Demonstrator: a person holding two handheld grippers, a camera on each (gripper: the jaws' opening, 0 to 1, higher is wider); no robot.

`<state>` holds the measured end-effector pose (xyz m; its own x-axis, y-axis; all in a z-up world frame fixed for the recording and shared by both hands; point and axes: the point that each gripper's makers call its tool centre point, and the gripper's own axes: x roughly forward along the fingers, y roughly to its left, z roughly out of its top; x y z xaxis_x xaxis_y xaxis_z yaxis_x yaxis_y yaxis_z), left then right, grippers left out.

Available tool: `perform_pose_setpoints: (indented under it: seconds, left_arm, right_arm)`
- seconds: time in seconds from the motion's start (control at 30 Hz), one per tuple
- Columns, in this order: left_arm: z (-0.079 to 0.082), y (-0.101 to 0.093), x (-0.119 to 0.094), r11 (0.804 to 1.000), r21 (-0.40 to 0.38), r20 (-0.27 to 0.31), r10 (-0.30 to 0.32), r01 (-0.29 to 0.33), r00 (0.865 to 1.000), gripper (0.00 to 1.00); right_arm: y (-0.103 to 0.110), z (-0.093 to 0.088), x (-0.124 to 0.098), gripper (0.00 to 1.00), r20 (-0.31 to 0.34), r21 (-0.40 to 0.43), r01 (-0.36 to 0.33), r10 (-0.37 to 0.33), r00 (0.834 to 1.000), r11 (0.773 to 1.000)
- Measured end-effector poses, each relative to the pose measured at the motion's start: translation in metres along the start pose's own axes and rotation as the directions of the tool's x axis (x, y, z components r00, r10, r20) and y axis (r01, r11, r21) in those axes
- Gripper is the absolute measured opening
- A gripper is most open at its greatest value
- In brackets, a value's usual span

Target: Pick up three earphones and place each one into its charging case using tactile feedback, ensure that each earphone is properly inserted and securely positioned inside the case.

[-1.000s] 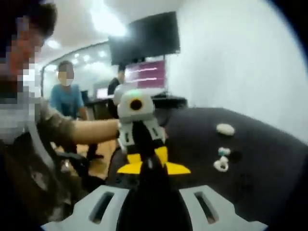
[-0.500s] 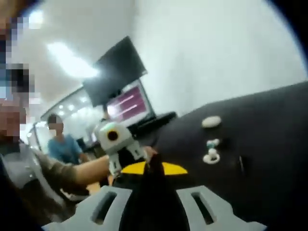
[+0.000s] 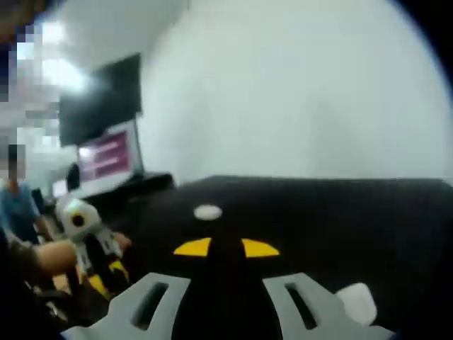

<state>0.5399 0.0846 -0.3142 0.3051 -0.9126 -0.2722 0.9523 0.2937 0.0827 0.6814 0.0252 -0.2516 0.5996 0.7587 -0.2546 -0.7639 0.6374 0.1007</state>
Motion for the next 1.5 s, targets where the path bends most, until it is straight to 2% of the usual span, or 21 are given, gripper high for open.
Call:
perform_pose_setpoints:
  seconds: [0.1, 0.23, 0.37, 0.43, 0.5, 0.6, 0.63, 0.73, 0.77, 0.87, 0.9, 0.93, 1.0, 1.03, 1.1, 1.17, 1.2, 1.23, 1.33, 1.43, 1.5]
  left_arm:
    - [0.0, 0.001, -0.001, 1.0, -0.001, 0.0, 0.005, -0.005, 1.0, 0.14]
    - [0.0, 0.001, -0.002, 1.0, -0.002, 0.001, 0.007, -0.007, 1.0, 0.14]
    - [-0.001, 0.001, -0.003, 1.0, -0.003, 0.001, 0.009, -0.009, 1.0, 0.14]
    - [-0.001, 0.001, -0.003, 1.0, -0.004, 0.001, 0.009, -0.009, 1.0, 0.14]
    - [0.0, 0.001, -0.003, 1.0, -0.002, 0.002, 0.009, -0.009, 1.0, 0.14]
    - [-0.001, 0.001, -0.003, 1.0, -0.002, 0.002, 0.009, -0.009, 1.0, 0.14]
    - [0.0, 0.001, -0.003, 1.0, -0.002, 0.002, 0.009, -0.009, 1.0, 0.14]
    - [0.0, 0.001, -0.004, 1.0, -0.002, 0.002, 0.009, -0.009, 1.0, 0.14]
    - [0.0, 0.001, -0.004, 1.0, -0.001, 0.002, 0.009, -0.009, 1.0, 0.14]
    - [0.0, 0.001, -0.003, 1.0, -0.002, 0.002, 0.008, -0.008, 1.0, 0.14]
    - [0.0, 0.001, -0.003, 1.0, -0.001, 0.002, 0.008, -0.008, 1.0, 0.14]
    - [0.0, 0.001, -0.003, 1.0, 0.0, 0.002, 0.009, -0.009, 1.0, 0.14]
    - [0.0, 0.001, -0.003, 1.0, 0.0, 0.002, 0.009, -0.009, 1.0, 0.14]
    - [0.0, 0.001, -0.003, 1.0, 0.001, 0.002, 0.009, -0.009, 1.0, 0.14]
    - [0.0, 0.0, -0.003, 1.0, 0.001, 0.002, 0.008, -0.008, 1.0, 0.14]
    - [0.0, 0.0, -0.003, 1.0, -0.001, 0.002, 0.008, -0.008, 1.0, 0.14]
    - [0.0, 0.0, -0.003, 1.0, -0.001, 0.002, 0.009, -0.009, 1.0, 0.14]
    - [0.0, 0.001, -0.003, 1.0, -0.002, 0.003, 0.01, -0.009, 1.0, 0.14]
    - [0.0, 0.0, -0.003, 1.0, -0.003, 0.003, 0.011, -0.011, 1.0, 0.14]
    - [0.0, 0.0, -0.003, 1.0, -0.004, 0.003, 0.012, -0.012, 1.0, 0.14]
    - [0.0, 0.001, -0.003, 1.0, -0.003, 0.003, 0.011, -0.011, 1.0, 0.14]
  right_arm:
    - [0.005, -0.014, 0.01, 0.17, -0.113, -0.09, 0.0, -0.01, 0.994, 0.996]
    - [0.01, -0.03, 0.02, 0.08, -0.266, -0.204, 0.006, -0.061, 0.962, 0.979]
    - [0.014, -0.041, 0.028, 0.13, -0.37, -0.249, -0.004, -0.091, 0.924, 0.968]
    - [0.016, -0.049, 0.032, 0.14, -0.43, -0.265, -0.021, -0.099, 0.897, 0.964]
    - [0.016, -0.061, 0.033, 0.15, -0.499, -0.268, -0.026, -0.115, 0.859, 0.963]
    - [0.006, -0.072, 0.037, 0.14, -0.549, -0.317, -0.021, -0.165, 0.819, 0.948]
    - [0.009, -0.067, 0.04, 0.14, -0.527, -0.299, -0.031, -0.138, 0.839, 0.954]
    - [0.008, -0.064, 0.035, 0.13, -0.524, -0.293, -0.048, -0.119, 0.843, 0.955]
    - [0.009, -0.062, 0.032, 0.13, -0.513, -0.286, -0.064, -0.096, 0.853, 0.956]
    - [0.034, -0.048, 0.025, 0.13, -0.407, -0.099, -0.18, 0.126, 0.905, 0.979]
    - [0.042, -0.046, 0.019, 0.13, -0.375, -0.02, -0.224, 0.201, 0.905, 0.974]
    - [0.047, -0.046, 0.012, 0.13, -0.364, 0.007, -0.273, 0.257, 0.895, 0.962]
    - [0.051, -0.054, -0.001, 0.13, -0.382, -0.054, -0.344, 0.299, 0.875, 0.938]
    - [0.052, -0.064, -0.009, 0.13, -0.424, -0.116, -0.366, 0.287, 0.859, 0.924]
    - [0.054, -0.076, -0.015, 0.13, -0.47, -0.207, -0.392, 0.26, 0.844, 0.897]
    - [0.049, -0.087, -0.018, 0.13, -0.53, -0.348, -0.416, 0.19, 0.826, 0.84]
    - [0.046, -0.089, -0.018, 0.14, -0.539, -0.43, -0.425, 0.15, 0.829, 0.797]
    - [0.051, -0.083, -0.015, 0.15, -0.501, -0.478, -0.423, 0.157, 0.851, 0.77]
    - [0.047, -0.081, -0.019, 0.2, -0.524, -0.589, -0.418, 0.068, 0.849, 0.691]
    - [0.045, -0.082, -0.027, 0.2, -0.572, -0.634, -0.453, 0.015, 0.82, 0.626]
    - [0.047, -0.082, -0.031, 0.19, -0.584, -0.647, -0.464, -0.001, 0.812, 0.605]
